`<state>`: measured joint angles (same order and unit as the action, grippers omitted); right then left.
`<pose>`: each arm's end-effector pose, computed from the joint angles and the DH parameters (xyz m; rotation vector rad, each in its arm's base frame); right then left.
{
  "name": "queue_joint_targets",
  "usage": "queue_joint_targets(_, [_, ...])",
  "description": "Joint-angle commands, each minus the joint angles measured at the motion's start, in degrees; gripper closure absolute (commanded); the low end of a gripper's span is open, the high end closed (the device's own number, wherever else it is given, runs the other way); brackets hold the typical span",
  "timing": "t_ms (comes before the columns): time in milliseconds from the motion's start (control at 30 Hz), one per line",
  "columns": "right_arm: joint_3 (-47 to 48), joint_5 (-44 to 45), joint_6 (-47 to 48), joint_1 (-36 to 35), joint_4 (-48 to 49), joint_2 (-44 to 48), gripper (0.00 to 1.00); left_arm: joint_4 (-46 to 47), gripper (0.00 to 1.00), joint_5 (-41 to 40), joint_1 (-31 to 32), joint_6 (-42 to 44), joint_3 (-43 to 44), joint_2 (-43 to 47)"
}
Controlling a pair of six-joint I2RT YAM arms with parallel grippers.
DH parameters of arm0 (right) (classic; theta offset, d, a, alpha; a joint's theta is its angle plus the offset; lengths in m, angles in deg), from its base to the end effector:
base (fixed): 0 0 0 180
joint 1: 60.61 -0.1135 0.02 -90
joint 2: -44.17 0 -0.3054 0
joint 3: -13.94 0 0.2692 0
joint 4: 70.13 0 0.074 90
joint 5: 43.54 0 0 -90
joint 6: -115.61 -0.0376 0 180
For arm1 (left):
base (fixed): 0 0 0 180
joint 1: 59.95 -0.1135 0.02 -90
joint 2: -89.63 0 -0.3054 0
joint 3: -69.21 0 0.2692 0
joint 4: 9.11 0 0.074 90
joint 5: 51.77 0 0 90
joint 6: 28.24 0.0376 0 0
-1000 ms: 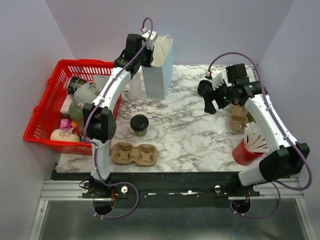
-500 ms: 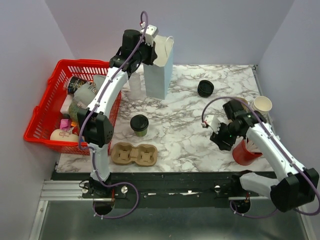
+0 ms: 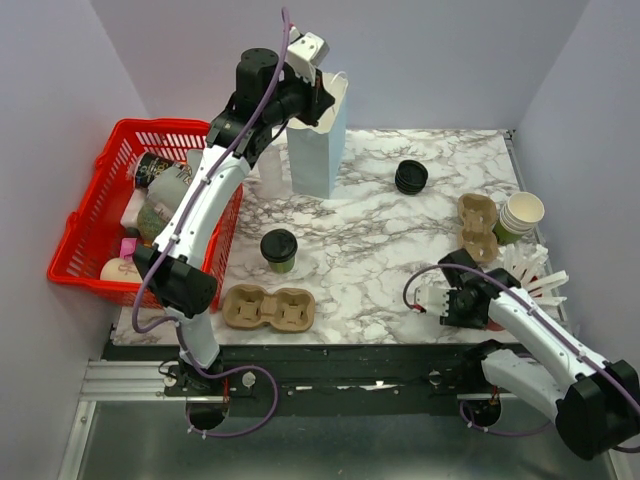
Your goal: Pack the takeout coffee
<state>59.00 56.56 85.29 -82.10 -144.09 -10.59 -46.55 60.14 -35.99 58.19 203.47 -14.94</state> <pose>0.1154 0.0383 0.2072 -1.9917 2.3482 -0.3129 0.3951 -0.1909 0.5277 0.5903 1.6407 -0.6804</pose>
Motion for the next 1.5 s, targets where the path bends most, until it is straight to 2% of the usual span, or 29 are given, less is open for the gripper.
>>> queue_joint_targets(0, [-4.1,9.7,1.6,-0.4,5.9,2.7,0.55,-0.5,0.80,-1.2,0.1,0.9,-1.7,2.9])
queue_joint_targets(33, [-4.8,10.5,1.4,-0.4,6.1,3.4,0.55,-0.6,0.73,-2.1,0.1,1.0,-1.7,3.0])
queue_joint_targets(67, [-6.3,11.1,1.1,-0.4,6.6,3.8,0.55,-0.8,0.59,-3.0,0.1,1.3,-1.5,3.1])
queue_joint_targets(167, [-8.6,12.6,-0.3,-0.4,7.1,4.9,0.55,-1.3,0.41,-8.3,0.1,2.3,-1.6,3.0])
queue_joint_targets(267, [-11.3,13.5,-1.5,-0.1,7.6,6.3,0.55,-1.5,0.34,-13.3,-0.1,3.2,-1.8,2.4])
queue_joint_targets(467, [-13.0,12.9,-3.2,4.2,7.4,9.8,0.56,-1.3,0.24,-17.9,-1.9,4.7,0.5,-1.2])
queue_joint_targets(633, [-11.4,8.7,-2.6,7.9,7.0,10.5,0.56,-1.6,0.23,-18.7,-3.9,5.7,3.2,-5.8])
queue_joint_targets(733, [-5.1,3.5,-4.4,7.8,6.2,9.7,0.53,-1.3,0.23,-18.6,-4.6,5.2,3.8,-8.6])
queue_joint_targets(767, [1.3,1.2,-5.7,7.9,4.4,7.8,0.51,-1.2,0.23,-18.7,-5.0,5.3,4.7,-10.3])
queue_joint_targets(867, [11.7,-11.1,-9.2,7.8,-1.5,2.1,0.45,-0.8,0.25,-18.7,-5.2,5.7,7.0,-14.0])
queue_joint_targets(900, [17.6,-13.8,-10.4,7.9,-1.9,0.7,0.42,-0.6,0.25,-18.6,-5.2,5.9,8.4,-14.9])
queue_joint_targets(933, [19.9,-18.2,-13.1,7.8,-1.9,-0.5,0.40,-0.5,0.26,-18.2,-5.2,6.2,8.9,-15.7])
queue_joint_targets(1000, [25.3,-21.5,-17.7,7.8,-0.6,-4.2,0.36,0.2,0.31,-17.9,-5.2,6.7,10.0,-17.6])
queue_joint_targets(1100, [29.2,-19.2,-25.9,7.8,4.1,-10.8,0.35,0.5,0.37,-16.7,-5.2,6.7,11.4,-19.9])
queue_joint_targets(1133, [31.2,-14.7,-27.8,8.0,5.5,-12.5,0.35,0.5,0.41,-16.1,-5.2,6.7,11.6,-20.2])
queue_joint_targets(1167, [32.0,-13.3,-28.8,8.1,7.7,-13.9,0.34,0.2,0.48,-15.1,-5.2,6.7,11.6,-20.5])
queue_joint_targets(1300, [35.7,-10.4,-29.9,11.1,9.9,-20.0,0.36,-0.9,0.65,-12.3,-5.2,6.5,11.1,-20.1])
queue_joint_targets(1367, [38.8,-8.7,-31.3,15.2,8.9,-24.8,0.38,-1.4,0.72,-11.6,-5.2,6.2,10.5,-19.5])
queue_joint_targets(1400, [40.0,-8.9,-32.0,16.8,8.6,-26.4,0.40,-1.4,0.79,-10.9,-5.2,6.0,9.8,-19.4])
queue_joint_targets(1467, [41.9,-8.9,-33.1,21.0,8.3,-30.5,0.41,-1.8,0.86,-10.2,-5.2,5.9,9.3,-18.8])
